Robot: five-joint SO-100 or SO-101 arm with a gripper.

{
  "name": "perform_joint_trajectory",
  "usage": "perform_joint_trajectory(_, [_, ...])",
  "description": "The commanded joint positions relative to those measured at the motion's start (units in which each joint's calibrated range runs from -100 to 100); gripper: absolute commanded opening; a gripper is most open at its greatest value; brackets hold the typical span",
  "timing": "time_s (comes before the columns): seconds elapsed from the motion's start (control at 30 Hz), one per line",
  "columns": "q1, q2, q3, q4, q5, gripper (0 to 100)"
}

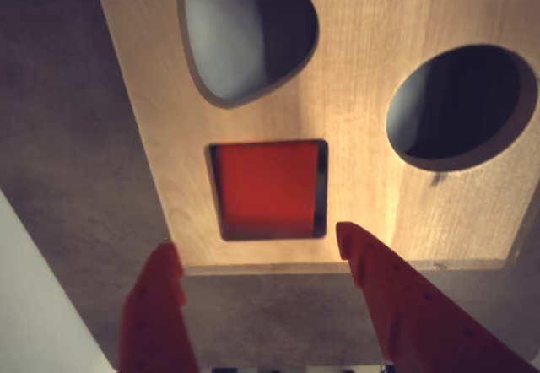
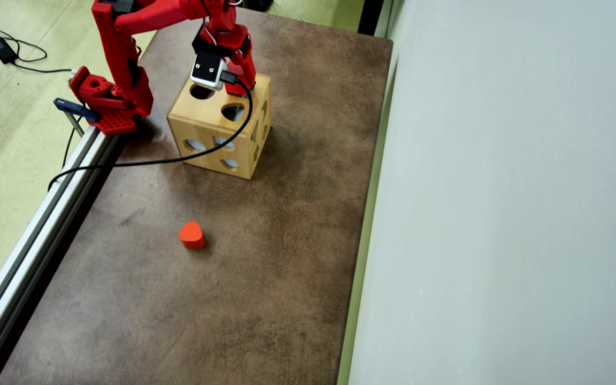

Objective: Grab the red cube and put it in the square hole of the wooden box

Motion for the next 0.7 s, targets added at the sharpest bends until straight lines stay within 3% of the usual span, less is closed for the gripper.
perform_joint_trajectory(0.0, [-1.45,-3.26,-0.25,0.41,0.39,32])
perform_joint_trajectory(0.27, [-2.19,-7.59,-1.15,0.41,0.39,32])
perform_joint_trajectory(0.67, [-1.82,-52.61,0.02,0.41,0.44,32])
